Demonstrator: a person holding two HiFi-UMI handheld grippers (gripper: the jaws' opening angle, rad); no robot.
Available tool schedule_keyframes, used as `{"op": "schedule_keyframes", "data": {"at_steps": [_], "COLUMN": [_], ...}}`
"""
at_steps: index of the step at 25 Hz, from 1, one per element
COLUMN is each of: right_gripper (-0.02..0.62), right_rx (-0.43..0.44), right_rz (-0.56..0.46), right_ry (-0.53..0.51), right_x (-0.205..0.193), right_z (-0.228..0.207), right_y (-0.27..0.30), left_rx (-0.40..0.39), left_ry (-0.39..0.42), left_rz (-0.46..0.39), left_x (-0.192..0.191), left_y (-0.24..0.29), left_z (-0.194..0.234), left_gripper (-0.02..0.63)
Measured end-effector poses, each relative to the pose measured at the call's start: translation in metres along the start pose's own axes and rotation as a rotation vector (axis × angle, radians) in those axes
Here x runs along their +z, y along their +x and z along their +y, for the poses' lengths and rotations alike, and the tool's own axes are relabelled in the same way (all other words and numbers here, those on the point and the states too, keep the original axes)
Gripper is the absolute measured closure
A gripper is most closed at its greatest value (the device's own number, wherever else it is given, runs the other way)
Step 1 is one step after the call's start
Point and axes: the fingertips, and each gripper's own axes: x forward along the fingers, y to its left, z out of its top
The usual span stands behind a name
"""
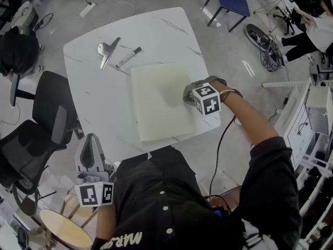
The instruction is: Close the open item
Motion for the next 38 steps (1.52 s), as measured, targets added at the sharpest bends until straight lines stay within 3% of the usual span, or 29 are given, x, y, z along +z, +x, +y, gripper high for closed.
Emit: {"op": "schedule_keyframes", "data": {"at_steps": [7,14,20,29,38], "right_gripper": [0.565,0.568,0.569,0.569,0.569], "right_rx": [-0.278,-0.594,-0.832,-1.170,-1.431], "right_rz": [-0.171,-0.403,-0.658,-0.916,-1.034], "right_ry": [0.203,0.450,0.718,0.906,1.042], "right_x": [0.031,0.059,0.074,0.076,0.058], "right_z": [-0.025,-0.025,-0.014,0.032,0.103], "right_y": [-0.058,-0.135,-0.222,-0.316,-0.364], "left_rx": [-0.071,-0.139,-0.194,-0.210,-0.198], "left_ry": [0.033,0.080,0.061,0.121,0.142], "left_rz": [-0.075,-0.139,-0.173,-0.268,-0.318], "left_x": [0.027,0.053,0.073,0.108,0.122], "left_y": [0.008,0.009,0.005,-0.020,-0.040], "left_z": [-0.008,-0.014,-0.006,-0.001,0.005], "left_gripper": [0.583,0.583,0.583,0.583,0.583]}}
